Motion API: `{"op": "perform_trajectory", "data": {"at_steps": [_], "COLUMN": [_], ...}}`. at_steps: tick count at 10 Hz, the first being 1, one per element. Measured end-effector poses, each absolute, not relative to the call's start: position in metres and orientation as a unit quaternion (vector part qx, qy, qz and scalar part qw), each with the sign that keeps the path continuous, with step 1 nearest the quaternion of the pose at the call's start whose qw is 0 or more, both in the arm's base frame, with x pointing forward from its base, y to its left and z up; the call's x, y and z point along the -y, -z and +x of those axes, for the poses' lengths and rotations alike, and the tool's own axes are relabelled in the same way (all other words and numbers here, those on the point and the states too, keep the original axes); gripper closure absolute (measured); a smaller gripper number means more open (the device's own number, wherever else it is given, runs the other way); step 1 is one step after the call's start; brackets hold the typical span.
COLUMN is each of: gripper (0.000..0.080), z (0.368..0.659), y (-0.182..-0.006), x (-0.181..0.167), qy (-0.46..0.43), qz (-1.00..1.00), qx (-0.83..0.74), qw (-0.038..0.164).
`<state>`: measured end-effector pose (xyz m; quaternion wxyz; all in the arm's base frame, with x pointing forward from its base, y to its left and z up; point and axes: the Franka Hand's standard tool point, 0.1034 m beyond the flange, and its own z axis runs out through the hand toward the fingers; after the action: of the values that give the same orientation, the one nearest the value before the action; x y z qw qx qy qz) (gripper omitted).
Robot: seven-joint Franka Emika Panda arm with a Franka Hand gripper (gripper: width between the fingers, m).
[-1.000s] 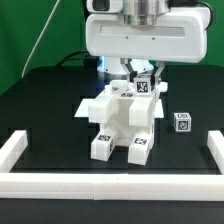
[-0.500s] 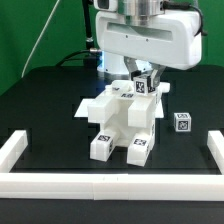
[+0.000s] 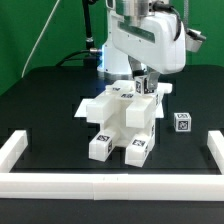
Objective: Assemble chair
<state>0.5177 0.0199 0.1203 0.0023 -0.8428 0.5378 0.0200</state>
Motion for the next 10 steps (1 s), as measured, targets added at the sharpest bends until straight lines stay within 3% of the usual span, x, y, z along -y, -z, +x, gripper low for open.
{"op": "perform_trajectory", "data": {"at_steps": [1,2,5,8,10], "gripper": [0.0246,0.0180,0.0156,0.0151,0.0151], "z": [0.518,0.518,0.520,0.519,0.522], "y": [-0.120,-0.119,-0.123,-0.123,-0.122], "x": [-0.020,-0.019,-0.027,-0.028,-0.027], "qy": [-0.020,-0.019,-0.015,-0.014,0.001], "qz": [-0.849,-0.886,-0.963,-0.986,-1.000], "qx": [-0.527,-0.463,-0.268,-0.169,-0.015], "qw": [0.002,0.003,0.002,0.004,-0.003]}}
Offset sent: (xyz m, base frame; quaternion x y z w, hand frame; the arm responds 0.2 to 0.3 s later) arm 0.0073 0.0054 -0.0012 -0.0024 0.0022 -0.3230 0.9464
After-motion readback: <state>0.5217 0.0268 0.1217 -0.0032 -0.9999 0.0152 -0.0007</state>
